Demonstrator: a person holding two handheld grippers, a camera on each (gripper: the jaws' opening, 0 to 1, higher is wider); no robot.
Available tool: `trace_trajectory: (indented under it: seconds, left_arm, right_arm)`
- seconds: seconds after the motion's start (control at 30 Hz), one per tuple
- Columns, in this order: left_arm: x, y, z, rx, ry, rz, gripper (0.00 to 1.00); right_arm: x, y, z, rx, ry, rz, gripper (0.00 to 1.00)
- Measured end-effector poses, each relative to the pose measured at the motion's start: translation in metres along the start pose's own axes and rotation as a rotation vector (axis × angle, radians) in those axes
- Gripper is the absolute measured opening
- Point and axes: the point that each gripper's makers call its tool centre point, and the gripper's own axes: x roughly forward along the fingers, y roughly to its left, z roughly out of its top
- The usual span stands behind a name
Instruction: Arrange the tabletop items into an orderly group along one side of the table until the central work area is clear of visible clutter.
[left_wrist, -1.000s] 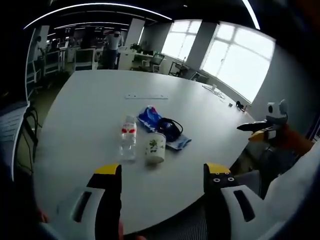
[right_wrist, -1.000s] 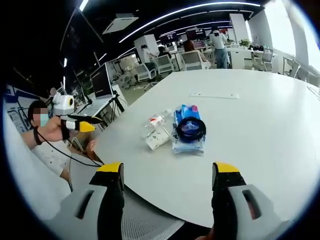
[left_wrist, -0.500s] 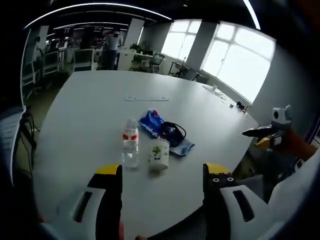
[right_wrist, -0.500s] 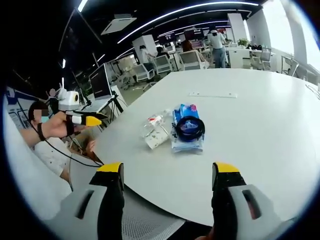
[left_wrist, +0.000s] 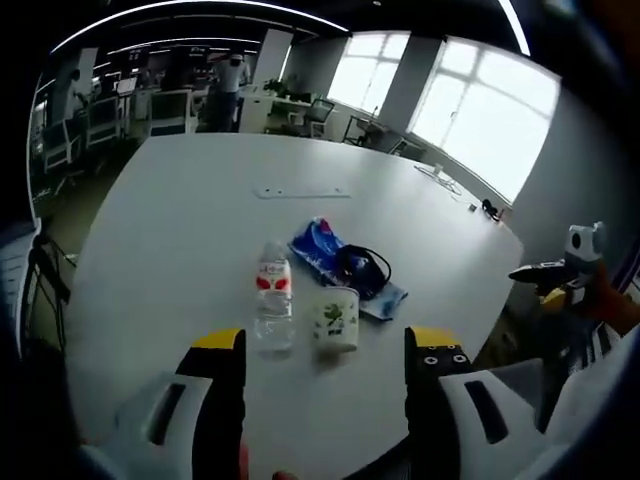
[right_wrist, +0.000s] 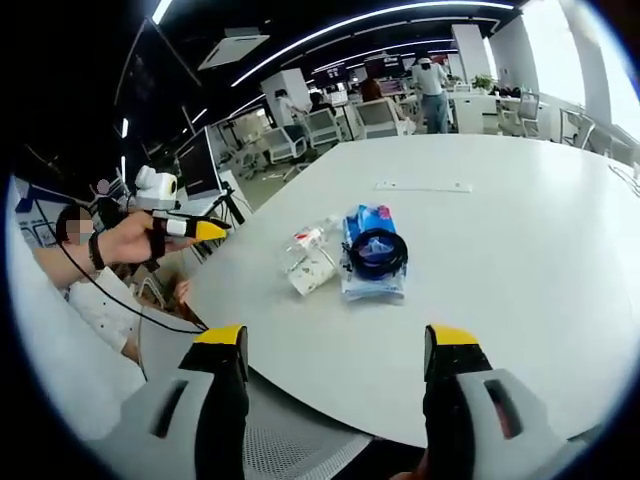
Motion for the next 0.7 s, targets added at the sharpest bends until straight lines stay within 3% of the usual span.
trace_trajectory:
  seconds: [0.7]
  left_arm:
    - [0.078,0.029,0.01,-0.016,0.098,0.004,0.64]
  right_arm:
    - [0.0,-0.001,-0.006,0.026,0.012,-0.014,0.71]
